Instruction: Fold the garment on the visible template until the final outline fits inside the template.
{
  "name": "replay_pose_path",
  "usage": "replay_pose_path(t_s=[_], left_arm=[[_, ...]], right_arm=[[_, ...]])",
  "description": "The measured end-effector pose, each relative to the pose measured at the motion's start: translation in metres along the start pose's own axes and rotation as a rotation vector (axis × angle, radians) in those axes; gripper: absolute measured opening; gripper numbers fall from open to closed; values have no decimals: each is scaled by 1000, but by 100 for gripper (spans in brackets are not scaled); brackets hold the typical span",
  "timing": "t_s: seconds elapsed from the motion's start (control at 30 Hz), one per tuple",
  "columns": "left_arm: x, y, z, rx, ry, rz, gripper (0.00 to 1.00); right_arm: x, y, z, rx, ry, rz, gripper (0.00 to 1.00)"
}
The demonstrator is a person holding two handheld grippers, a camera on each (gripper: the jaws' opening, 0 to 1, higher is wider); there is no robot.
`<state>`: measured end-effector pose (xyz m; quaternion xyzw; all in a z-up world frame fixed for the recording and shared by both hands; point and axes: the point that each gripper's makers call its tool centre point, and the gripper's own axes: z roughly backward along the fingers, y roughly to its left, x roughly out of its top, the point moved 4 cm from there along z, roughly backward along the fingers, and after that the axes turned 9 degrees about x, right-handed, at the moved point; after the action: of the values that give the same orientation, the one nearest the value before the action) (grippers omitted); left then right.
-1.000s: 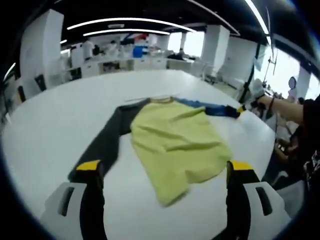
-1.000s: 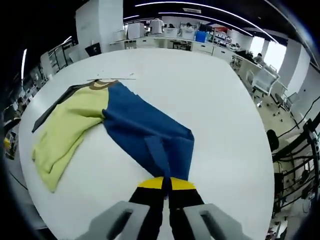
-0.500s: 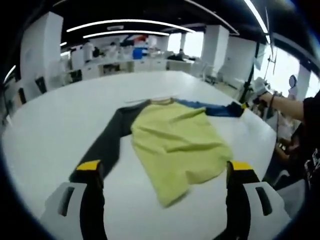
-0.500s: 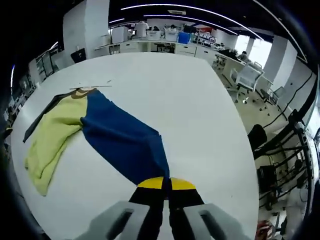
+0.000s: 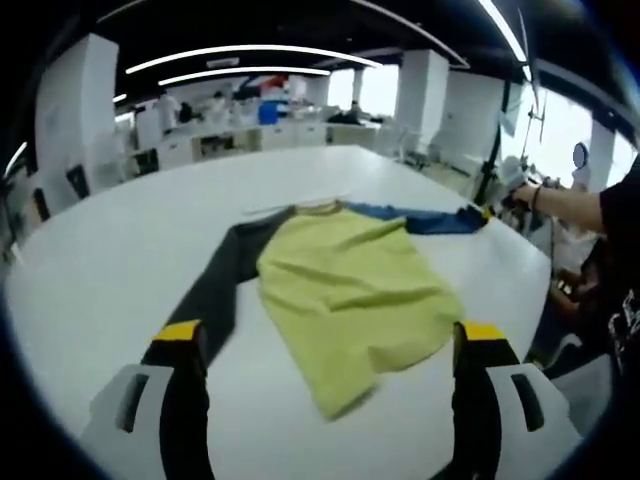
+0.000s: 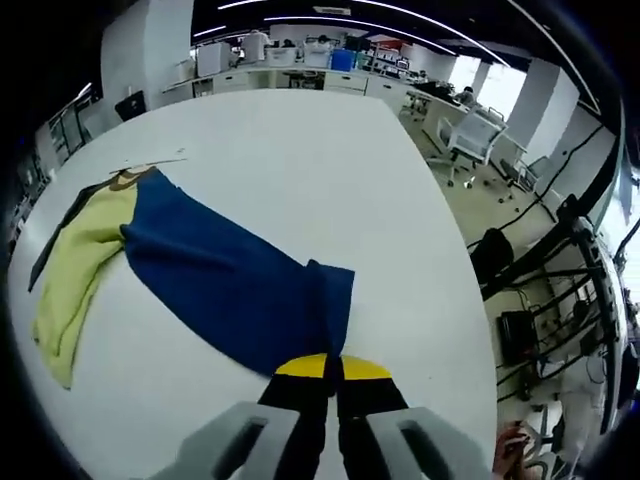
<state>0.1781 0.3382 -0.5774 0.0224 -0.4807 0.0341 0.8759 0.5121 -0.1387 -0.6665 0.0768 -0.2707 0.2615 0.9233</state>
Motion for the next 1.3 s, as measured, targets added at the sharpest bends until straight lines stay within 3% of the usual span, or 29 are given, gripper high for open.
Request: replay_pose_path(t_s=[0.6,1.13,1.3], left_arm=[[-4,3,6,16,16,4,99],[-8,4,8,18,29,2,99],[-7,2,9,10,29,0,99]], right_arm=[[-15,-12,-15,-53,61,23,0],[-19,-19,-14,-74,46,-59,0],[-13,-17,-5,-88,17,-70,11]])
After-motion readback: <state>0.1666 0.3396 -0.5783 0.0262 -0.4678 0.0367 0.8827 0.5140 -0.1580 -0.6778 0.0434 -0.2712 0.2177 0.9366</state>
